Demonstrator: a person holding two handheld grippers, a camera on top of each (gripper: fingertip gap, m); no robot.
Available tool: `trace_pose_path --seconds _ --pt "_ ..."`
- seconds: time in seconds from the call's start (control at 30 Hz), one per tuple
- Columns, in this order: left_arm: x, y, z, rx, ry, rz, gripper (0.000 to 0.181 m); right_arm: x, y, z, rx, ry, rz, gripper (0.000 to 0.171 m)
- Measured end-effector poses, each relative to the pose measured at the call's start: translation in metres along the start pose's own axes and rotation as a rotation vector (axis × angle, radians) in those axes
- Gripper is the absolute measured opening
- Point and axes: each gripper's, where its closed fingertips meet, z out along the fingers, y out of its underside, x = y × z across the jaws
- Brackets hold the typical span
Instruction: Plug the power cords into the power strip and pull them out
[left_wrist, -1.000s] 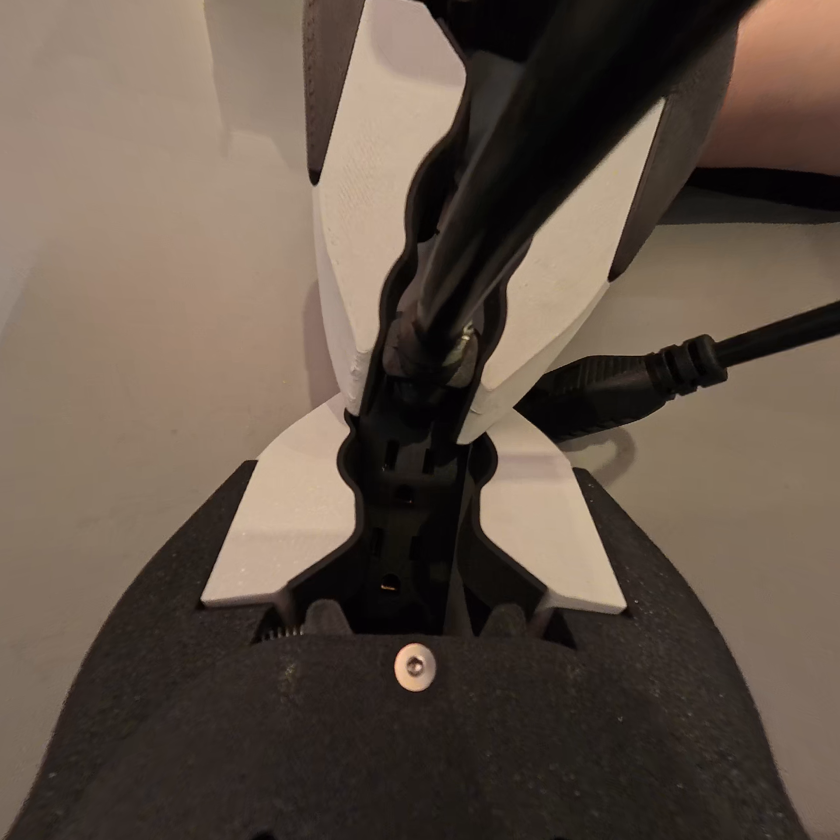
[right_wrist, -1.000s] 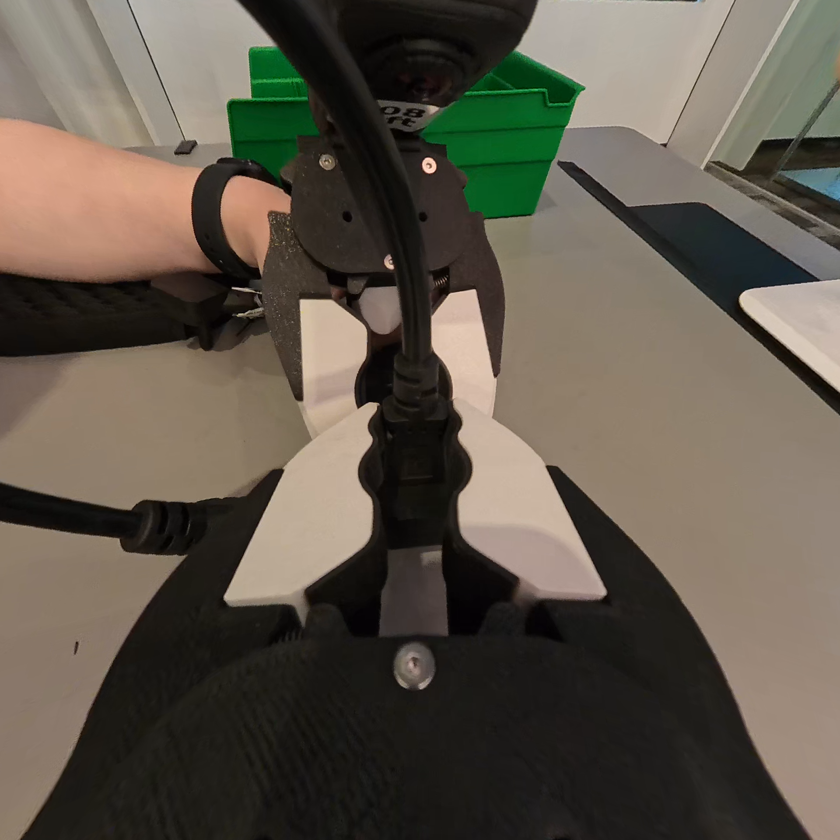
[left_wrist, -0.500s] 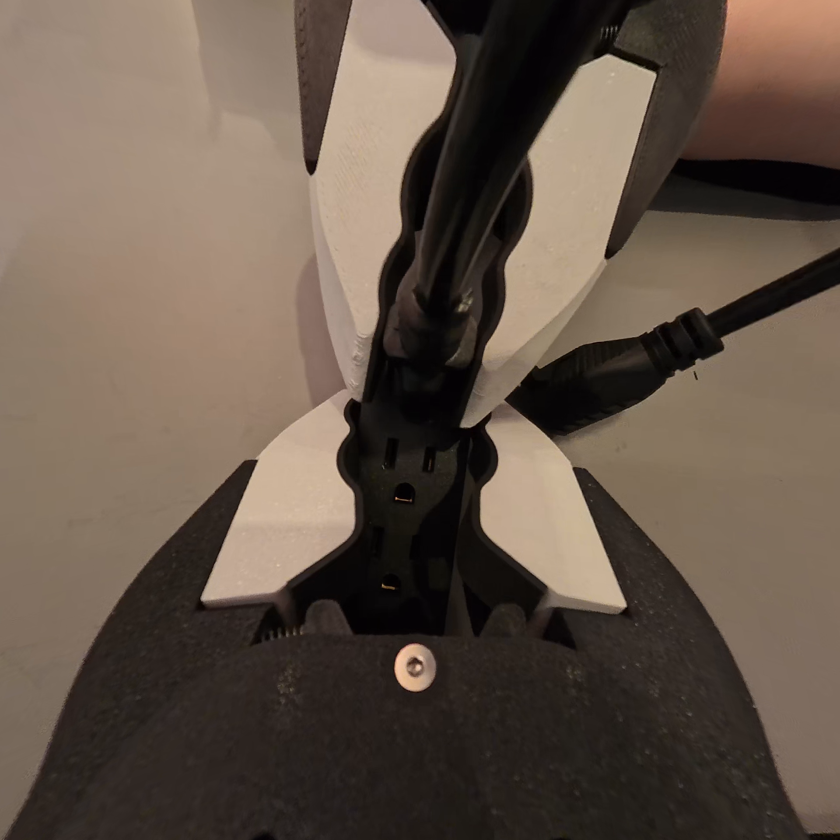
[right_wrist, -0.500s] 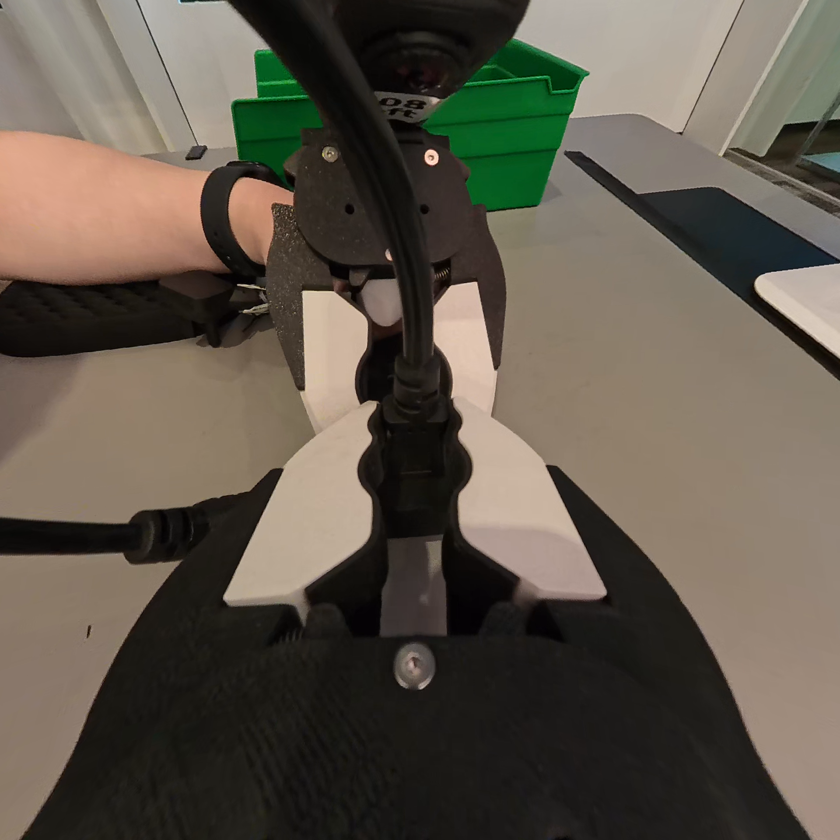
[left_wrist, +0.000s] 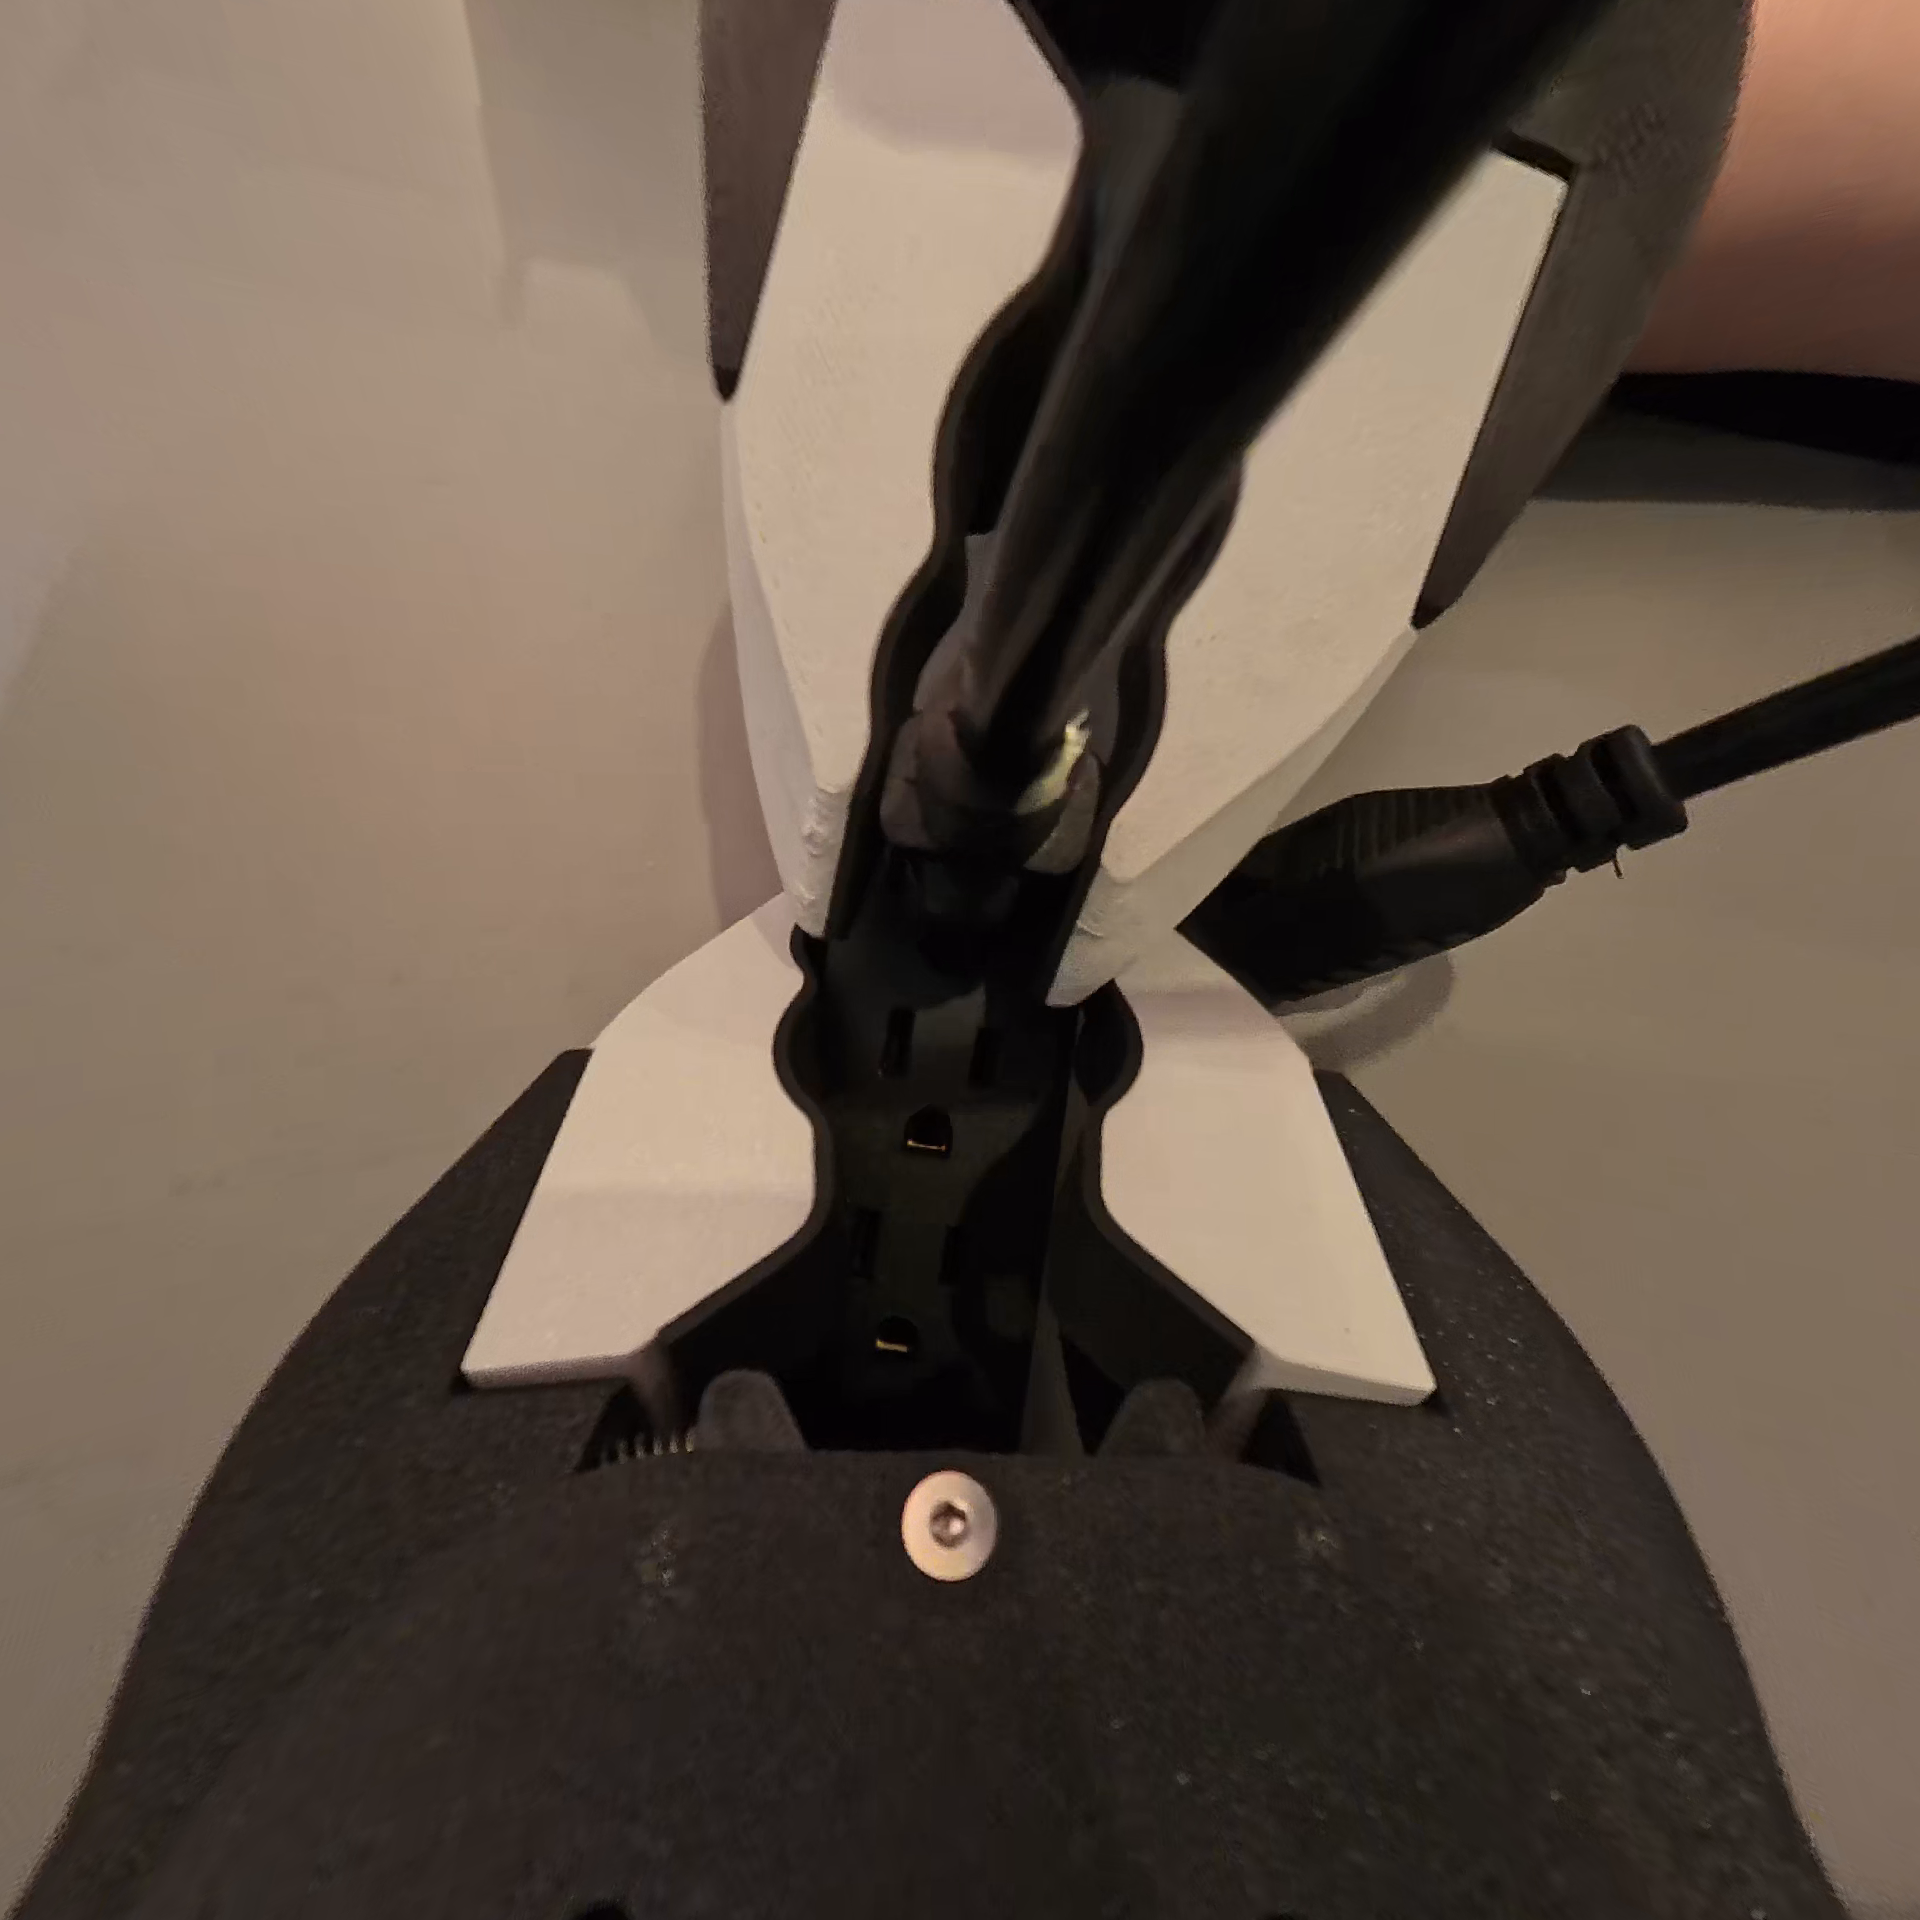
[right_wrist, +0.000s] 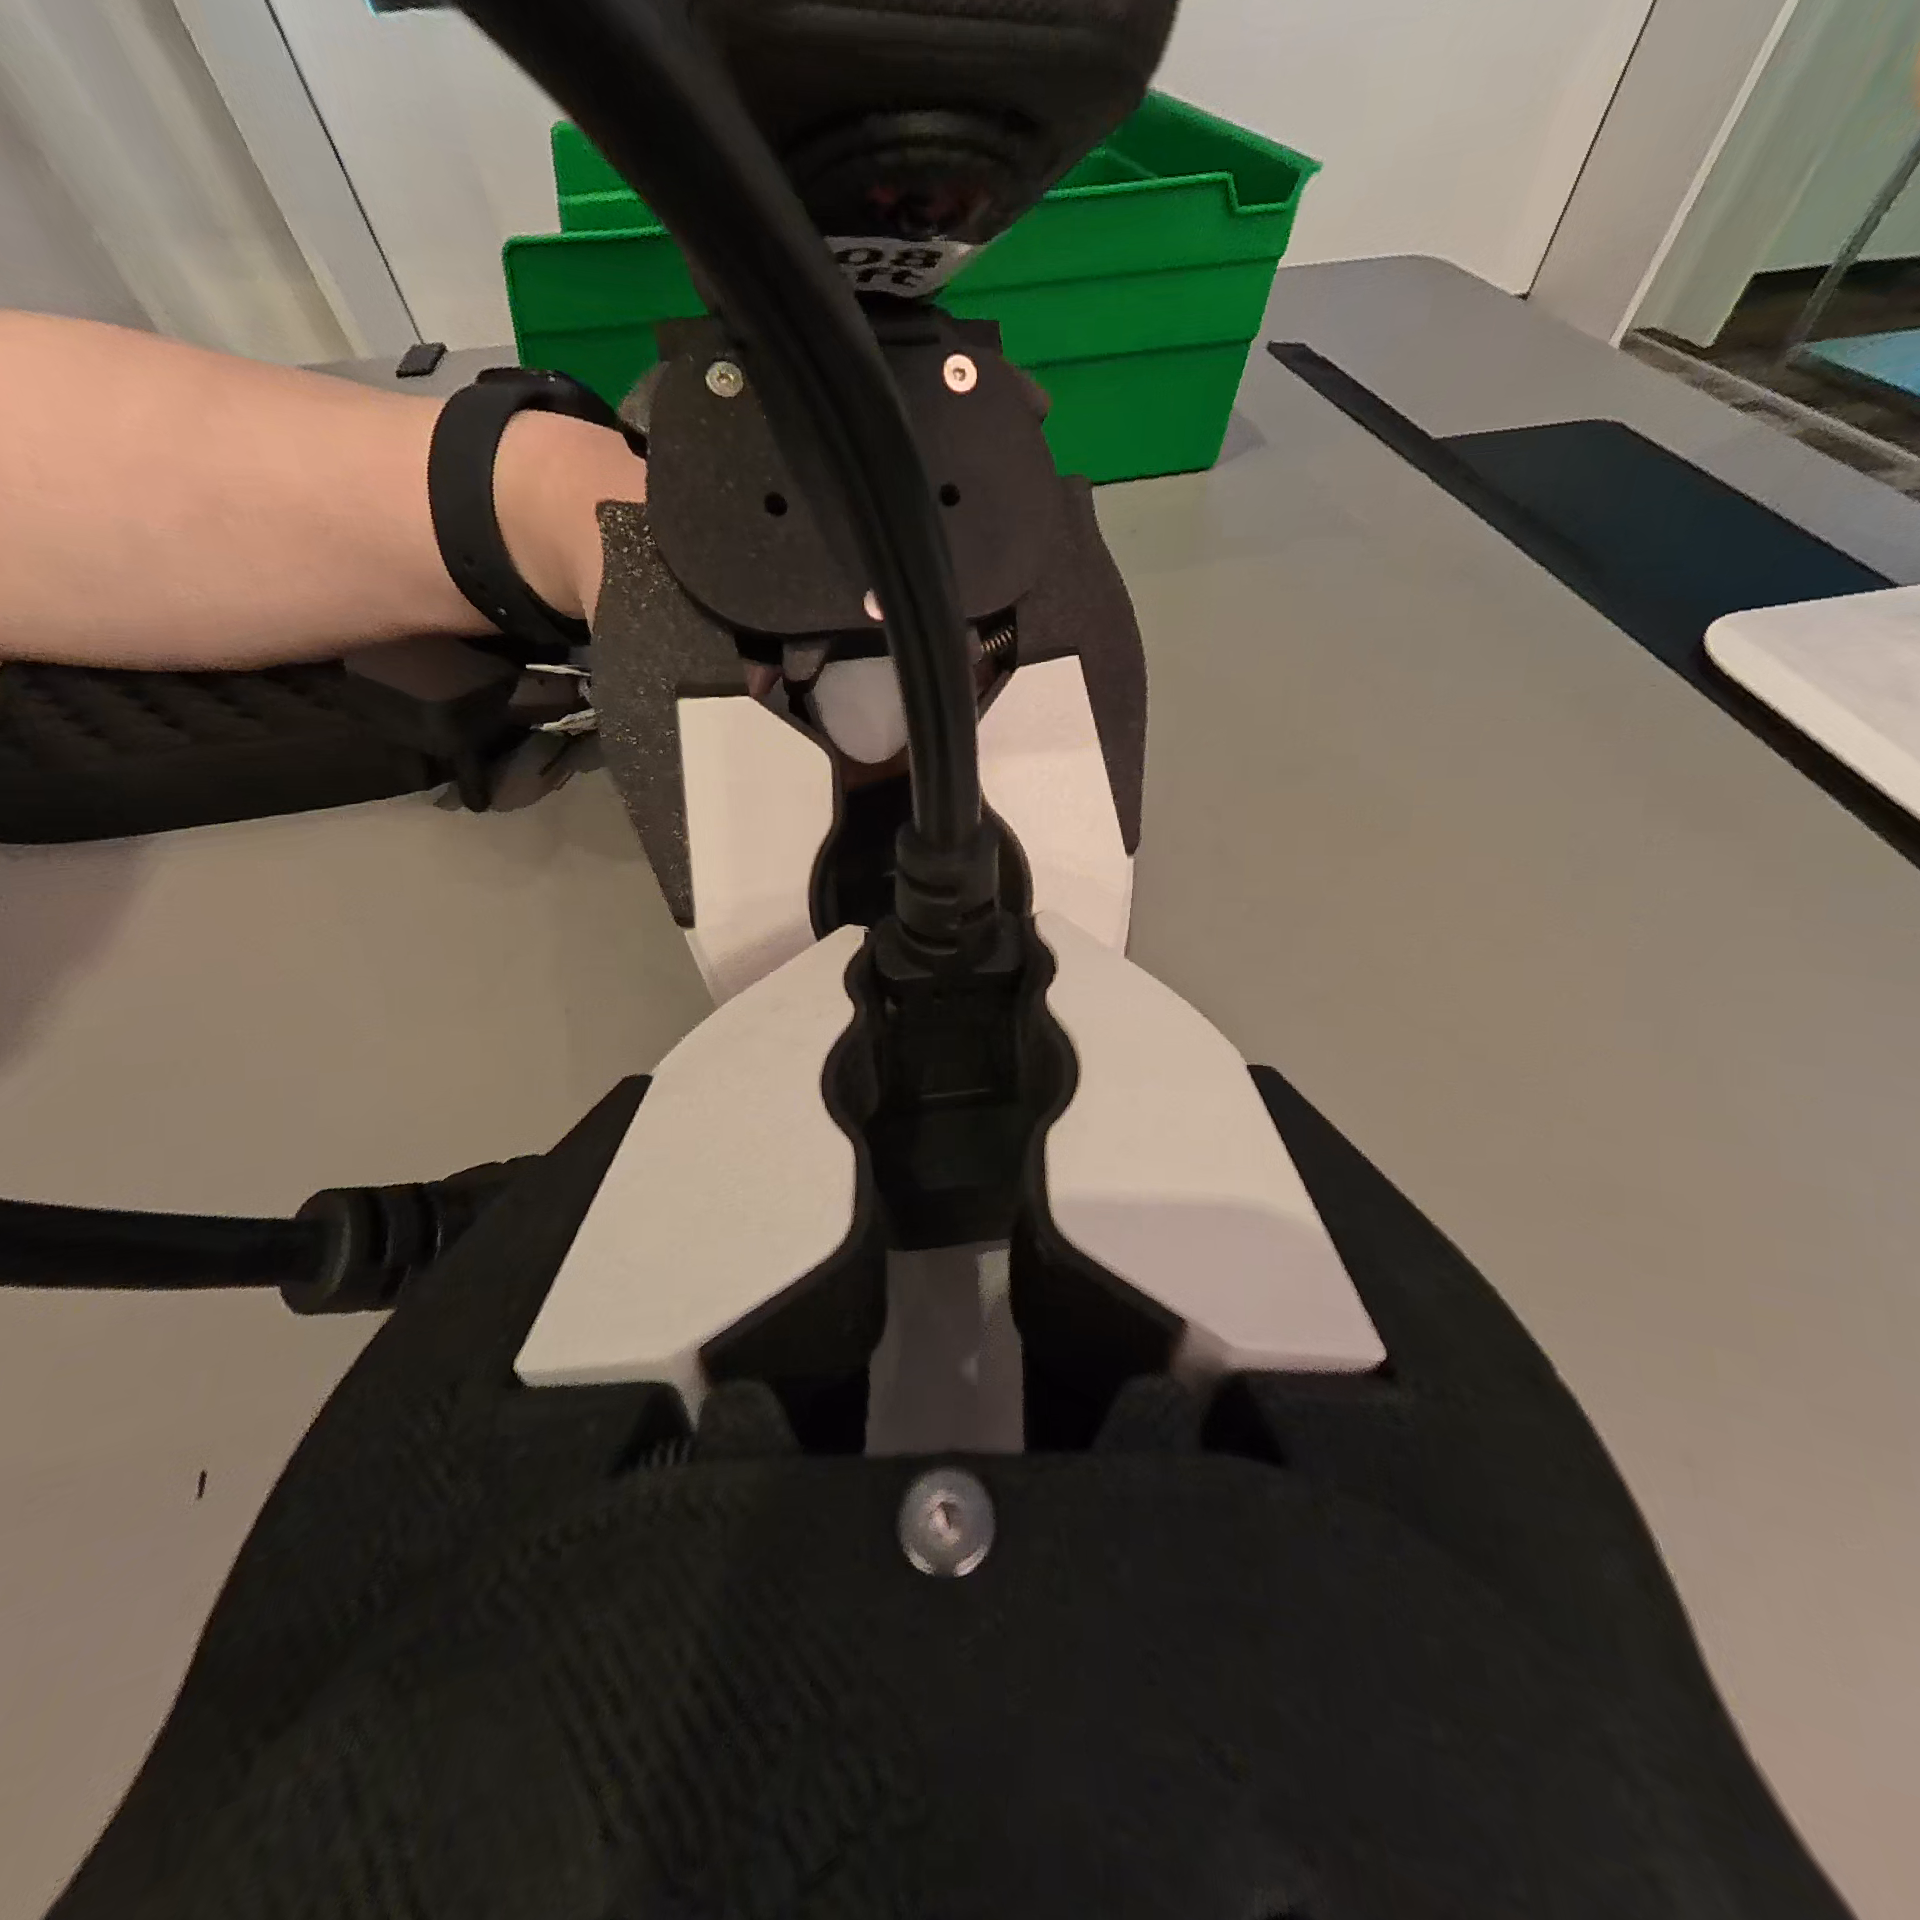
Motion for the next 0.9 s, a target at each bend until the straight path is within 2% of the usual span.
trace_pose_path --seconds 0.2,0.27,0.4,0.63,0.73,0.83,0.9 --pt "-0.002 -0.002 0.0 0.017 -0.015 -0.011 0.047 0.003 -0.006 0.001 0.031 0.012 0.041 0.02" --pt "-0.004 0.003 0.006 -0.047 -0.064 0.015 0.047 0.004 0.004 -0.001 -0.007 -0.012 0.045 0.021" --pt "-0.003 0.0 0.003 -0.007 -0.064 0.021 0.047 0.002 0.001 0.0 -0.037 0.004 0.019 0.021" --pt "-0.01 0.004 0.009 -0.068 -0.144 0.039 0.048 0.005 0.004 -0.002 0.004 -0.174 0.392 0.023" --pt "-0.008 0.004 0.009 -0.062 -0.143 0.055 0.048 0.002 0.006 -0.002 -0.042 -0.117 0.198 0.024" --pt "-0.003 0.003 0.009 -0.058 -0.119 0.092 0.048 -0.004 0.007 -0.004 -0.065 -0.025 -0.119 0.023" --pt "-0.003 0.003 0.008 -0.057 -0.105 0.078 0.047 -0.003 0.006 -0.004 -0.058 0.011 -0.187 0.022"
